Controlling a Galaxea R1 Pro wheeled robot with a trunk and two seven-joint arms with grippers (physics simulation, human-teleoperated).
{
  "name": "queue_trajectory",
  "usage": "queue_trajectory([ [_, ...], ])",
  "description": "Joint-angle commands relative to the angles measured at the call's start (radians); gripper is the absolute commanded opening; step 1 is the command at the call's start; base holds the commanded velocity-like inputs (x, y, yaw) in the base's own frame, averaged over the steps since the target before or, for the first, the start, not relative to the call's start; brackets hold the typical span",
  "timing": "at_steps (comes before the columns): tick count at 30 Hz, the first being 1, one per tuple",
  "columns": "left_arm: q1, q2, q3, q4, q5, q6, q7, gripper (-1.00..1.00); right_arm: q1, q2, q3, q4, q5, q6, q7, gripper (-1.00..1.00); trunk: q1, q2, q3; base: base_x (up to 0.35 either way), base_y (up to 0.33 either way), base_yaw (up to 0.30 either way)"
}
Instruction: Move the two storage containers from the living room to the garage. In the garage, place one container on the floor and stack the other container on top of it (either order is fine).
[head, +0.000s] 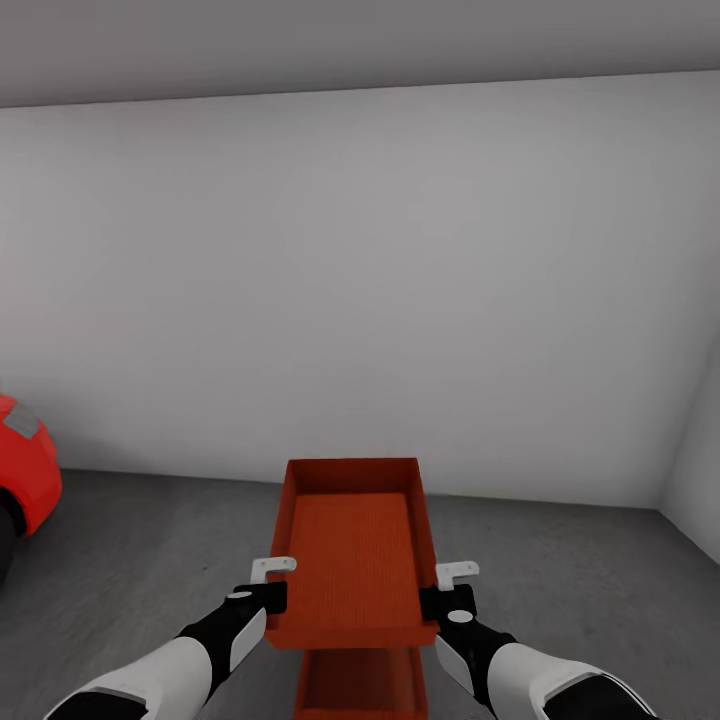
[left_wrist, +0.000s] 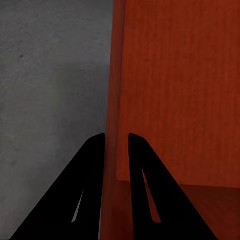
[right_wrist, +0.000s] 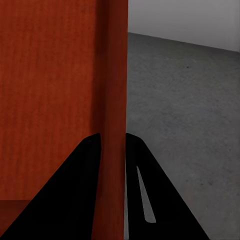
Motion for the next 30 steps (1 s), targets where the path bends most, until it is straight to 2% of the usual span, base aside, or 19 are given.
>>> queue_trajectory([
  [1,-0.001,0.088,0.059,-0.006,-0.009,-0.014,0.012,-1.00,0.000,0.001,-0.046,0.001,-0.002,0.000,0.004,-1.00,0.000,-0.001,-0.003,0.000,0.000,0.000],
  [30,-0.002,0.088,0.059,-0.006,-0.009,-0.014,0.012,-1.00,0.000,0.001,-0.046,0.001,-0.002,0.000,0.003,-1.00,0.000,-0.001,-0.050,0.000,0.000,0.000],
])
